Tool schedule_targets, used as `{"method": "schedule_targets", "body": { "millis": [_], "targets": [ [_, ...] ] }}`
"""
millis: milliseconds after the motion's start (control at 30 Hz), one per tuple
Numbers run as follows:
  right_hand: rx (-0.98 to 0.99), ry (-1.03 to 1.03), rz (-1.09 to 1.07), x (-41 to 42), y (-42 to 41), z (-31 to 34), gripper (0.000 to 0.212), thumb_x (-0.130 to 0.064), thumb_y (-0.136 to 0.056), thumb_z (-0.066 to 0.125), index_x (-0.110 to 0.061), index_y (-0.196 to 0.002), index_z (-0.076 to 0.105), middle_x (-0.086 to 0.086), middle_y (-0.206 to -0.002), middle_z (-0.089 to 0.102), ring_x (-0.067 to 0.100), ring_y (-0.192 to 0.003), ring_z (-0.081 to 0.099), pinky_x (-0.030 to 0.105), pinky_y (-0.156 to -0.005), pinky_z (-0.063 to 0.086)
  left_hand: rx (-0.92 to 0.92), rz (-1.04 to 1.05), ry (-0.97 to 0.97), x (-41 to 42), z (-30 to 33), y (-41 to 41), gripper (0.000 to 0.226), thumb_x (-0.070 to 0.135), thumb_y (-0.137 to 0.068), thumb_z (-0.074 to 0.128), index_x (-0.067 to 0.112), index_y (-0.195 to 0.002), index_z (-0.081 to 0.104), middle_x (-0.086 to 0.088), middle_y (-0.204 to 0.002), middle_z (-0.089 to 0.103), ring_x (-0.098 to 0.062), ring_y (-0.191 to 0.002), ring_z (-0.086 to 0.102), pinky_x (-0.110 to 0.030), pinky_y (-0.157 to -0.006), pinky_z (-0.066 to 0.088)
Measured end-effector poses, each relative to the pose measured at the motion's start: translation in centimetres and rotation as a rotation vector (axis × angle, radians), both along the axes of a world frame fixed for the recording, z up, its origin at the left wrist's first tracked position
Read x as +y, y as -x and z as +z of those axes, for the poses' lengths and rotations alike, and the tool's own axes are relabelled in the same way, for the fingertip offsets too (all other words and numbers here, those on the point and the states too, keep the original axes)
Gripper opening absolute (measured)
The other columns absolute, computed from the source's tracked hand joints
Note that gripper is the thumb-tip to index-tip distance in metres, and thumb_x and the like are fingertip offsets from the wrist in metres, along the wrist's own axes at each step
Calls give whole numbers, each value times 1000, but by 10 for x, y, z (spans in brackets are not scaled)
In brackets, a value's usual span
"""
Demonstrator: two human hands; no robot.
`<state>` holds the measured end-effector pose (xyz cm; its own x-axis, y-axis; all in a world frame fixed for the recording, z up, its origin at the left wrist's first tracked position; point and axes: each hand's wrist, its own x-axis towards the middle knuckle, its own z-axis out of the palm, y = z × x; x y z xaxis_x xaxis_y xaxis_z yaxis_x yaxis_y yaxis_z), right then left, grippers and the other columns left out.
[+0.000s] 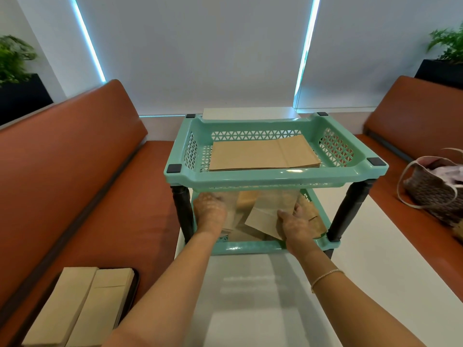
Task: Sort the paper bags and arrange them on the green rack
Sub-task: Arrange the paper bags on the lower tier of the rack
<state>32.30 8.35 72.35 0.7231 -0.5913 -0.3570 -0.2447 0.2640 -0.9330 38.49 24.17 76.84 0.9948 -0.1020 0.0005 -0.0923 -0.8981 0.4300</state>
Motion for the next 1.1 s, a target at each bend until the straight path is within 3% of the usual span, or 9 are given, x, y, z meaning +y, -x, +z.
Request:
{"method": "schedule_targets", "body": {
  "millis": [33,167,333,600,767,900,933,1033,1100],
  "targets": [
    [11,-1,-20,0,-1,-1,46,-18,-95,51,-29,-136,35,6,-118,48,30,-106,49,53,-93,48,-5,-16,-98,0,4,1,34,9,-98,38,-3,-128,49,-19,-131,52,-31,-122,49,-27,-95,38],
    [9,-22,-33,0,-2,-1,49,-16,-95,47,-36,-137,33,5,-116,46,31,-106,49,55,-89,50,-11,44,-137,-1,24,0,37,3,-97,37,6,-133,44,-13,-133,52,-28,-124,49,-34,-99,41],
    [45,-5,-13,0,-1,2,50,-17,-96,47,-42,-137,32,8,-123,45,33,-108,50,55,-86,52,132,16,-33,0,21,-3,43,4,-90,54,4,-132,43,-12,-133,52,-25,-125,48,-29,-101,36],
    [10,-28,3,1,-2,1,60,-9,-95,41,-44,-141,26,9,-125,50,35,-106,53,57,-85,51,115,33,-168,5,25,-6,44,10,-94,52,1,-134,39,-13,-139,46,-25,-131,42,-34,-109,28],
    [-18,-28,-12,2,1,5,63,-4,-93,40,-47,-139,26,8,-122,48,37,-106,52,59,-83,51,106,11,-228,0,25,-2,47,5,-90,57,0,-133,41,-14,-138,47,-25,-128,44,-30,-104,35],
    [-31,-6,49,4,4,10,50,-6,-97,40,-32,-139,33,7,-118,51,33,-102,54,53,-86,52,244,28,73,-14,11,9,57,7,-93,50,7,-144,25,-15,-143,40,-27,-132,38,-28,-105,34],
    [-39,-13,60,3,5,11,47,-7,-98,40,-30,-138,34,7,-113,52,32,-102,55,51,-87,52,296,61,238,-18,7,13,52,10,-94,49,9,-142,29,-14,-141,42,-27,-128,43,-29,-101,38],
    [-55,-47,71,3,8,14,46,-9,-99,39,-21,-143,32,5,-109,54,29,-102,54,48,-94,48,312,40,346,-26,1,25,42,27,-96,49,10,-133,42,-12,-129,51,-24,-106,54,-30,-84,45],
    [-81,-77,93,6,12,19,42,-11,-100,38,-17,-142,34,2,-98,55,21,-90,56,42,-85,51,380,42,451,-30,-4,29,46,29,-97,46,12,-139,36,-11,-134,49,-21,-106,53,-28,-85,43]
  ]
}}
